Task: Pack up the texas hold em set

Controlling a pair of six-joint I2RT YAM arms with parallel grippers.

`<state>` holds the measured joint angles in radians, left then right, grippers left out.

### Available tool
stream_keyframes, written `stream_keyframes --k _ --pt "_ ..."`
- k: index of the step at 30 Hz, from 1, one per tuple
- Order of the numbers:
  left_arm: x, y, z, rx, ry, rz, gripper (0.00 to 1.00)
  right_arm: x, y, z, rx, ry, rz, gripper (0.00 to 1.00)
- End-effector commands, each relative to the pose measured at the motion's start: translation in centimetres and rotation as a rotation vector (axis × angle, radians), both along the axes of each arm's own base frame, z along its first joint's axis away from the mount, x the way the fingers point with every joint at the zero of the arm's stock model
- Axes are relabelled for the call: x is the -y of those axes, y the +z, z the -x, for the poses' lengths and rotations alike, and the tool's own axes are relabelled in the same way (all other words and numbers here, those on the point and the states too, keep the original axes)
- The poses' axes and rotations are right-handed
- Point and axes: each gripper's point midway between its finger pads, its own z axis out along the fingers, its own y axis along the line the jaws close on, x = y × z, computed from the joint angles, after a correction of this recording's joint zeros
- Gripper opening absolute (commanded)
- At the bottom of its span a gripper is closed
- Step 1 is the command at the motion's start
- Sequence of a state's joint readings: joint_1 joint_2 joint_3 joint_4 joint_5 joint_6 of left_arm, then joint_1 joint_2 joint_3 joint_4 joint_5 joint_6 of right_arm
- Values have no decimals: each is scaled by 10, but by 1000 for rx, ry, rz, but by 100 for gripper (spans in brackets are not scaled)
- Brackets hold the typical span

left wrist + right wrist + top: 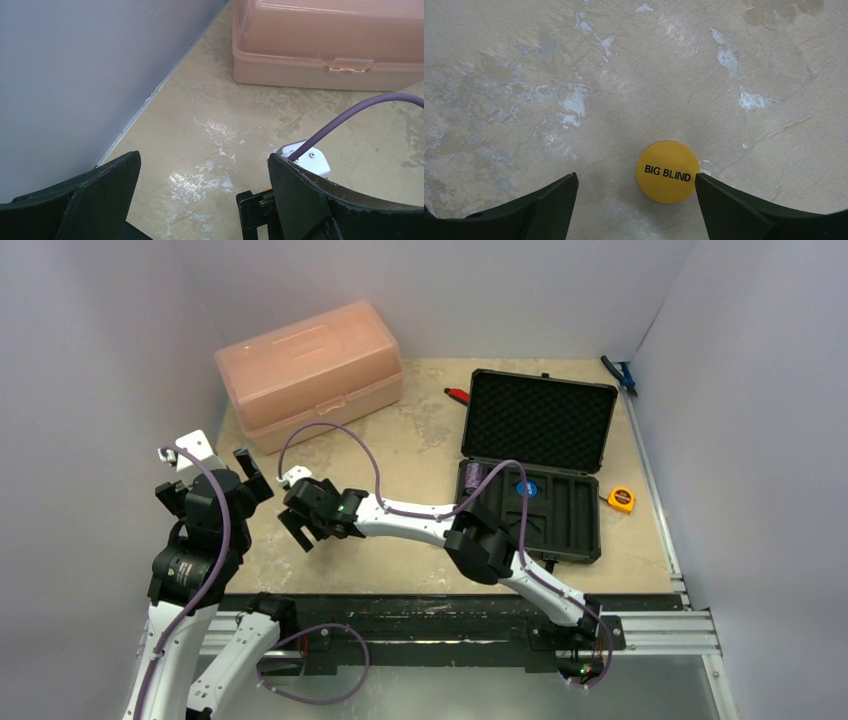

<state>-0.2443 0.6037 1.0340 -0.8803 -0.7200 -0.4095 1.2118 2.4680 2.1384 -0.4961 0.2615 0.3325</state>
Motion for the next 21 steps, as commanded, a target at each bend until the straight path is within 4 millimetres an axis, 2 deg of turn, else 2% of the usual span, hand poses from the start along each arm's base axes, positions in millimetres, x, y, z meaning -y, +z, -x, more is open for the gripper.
stream_keyframes --k 1,13,17,21 --pt "-3 6 0 36 26 11 100 -1 -16 -7 -45 -46 -29 89" --pt "-3 6 1 39 25 11 100 17 -38 -13 -33 -96 48 78" --pt "-3 7 0 41 23 12 100 29 -34 -17 2 -126 79 77" --pt "-3 6 0 39 21 13 100 35 -23 -21 35 -139 82 82"
